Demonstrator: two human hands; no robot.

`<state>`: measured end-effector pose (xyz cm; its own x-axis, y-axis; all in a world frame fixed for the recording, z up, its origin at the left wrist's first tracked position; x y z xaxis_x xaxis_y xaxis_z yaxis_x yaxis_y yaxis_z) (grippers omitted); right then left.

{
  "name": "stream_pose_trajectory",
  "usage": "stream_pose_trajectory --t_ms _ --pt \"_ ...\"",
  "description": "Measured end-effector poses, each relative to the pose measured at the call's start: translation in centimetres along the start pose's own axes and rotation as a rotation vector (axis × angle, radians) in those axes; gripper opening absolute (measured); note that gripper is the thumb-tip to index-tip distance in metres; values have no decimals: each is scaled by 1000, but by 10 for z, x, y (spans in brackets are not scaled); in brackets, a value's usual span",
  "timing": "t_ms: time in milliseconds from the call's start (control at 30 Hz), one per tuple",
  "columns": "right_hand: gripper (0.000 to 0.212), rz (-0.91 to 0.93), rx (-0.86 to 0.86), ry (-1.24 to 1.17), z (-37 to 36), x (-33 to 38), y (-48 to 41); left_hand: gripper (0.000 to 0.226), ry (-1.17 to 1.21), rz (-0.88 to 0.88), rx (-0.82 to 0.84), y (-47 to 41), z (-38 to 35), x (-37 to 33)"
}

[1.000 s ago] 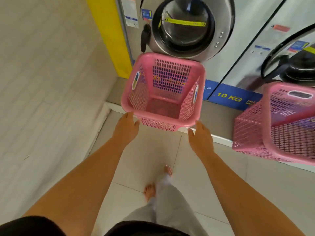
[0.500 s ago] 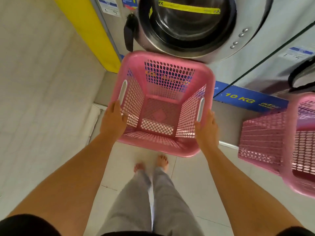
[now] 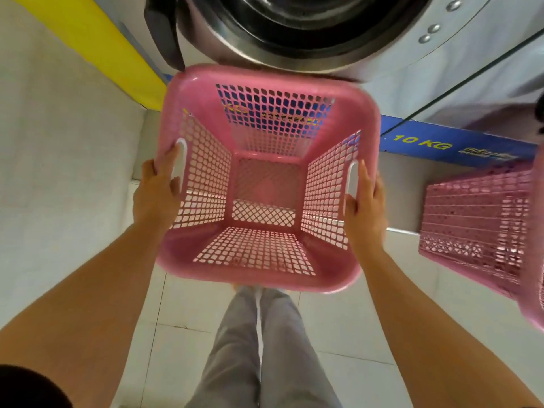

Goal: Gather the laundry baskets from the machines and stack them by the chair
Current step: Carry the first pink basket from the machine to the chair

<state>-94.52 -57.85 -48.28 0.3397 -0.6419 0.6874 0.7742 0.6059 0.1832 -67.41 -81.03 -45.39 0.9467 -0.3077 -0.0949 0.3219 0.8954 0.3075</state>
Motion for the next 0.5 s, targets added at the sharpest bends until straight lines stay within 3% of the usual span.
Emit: stream_pose_trajectory --t_ms 500 --pt "67 19 63 10 34 22 54 54 225 113 -57 88 28 27"
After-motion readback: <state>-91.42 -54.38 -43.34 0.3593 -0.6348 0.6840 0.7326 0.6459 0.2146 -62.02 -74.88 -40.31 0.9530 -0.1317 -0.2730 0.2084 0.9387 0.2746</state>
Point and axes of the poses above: each hand's wrist, its own y-axis away from the middle knuckle, its own z-axis out of the back of the hand, x = y × z, the point moved 2 cm from there along -y, towards the middle knuckle, and after that the axes turned 10 degrees about -y, right-handed, at the moved point
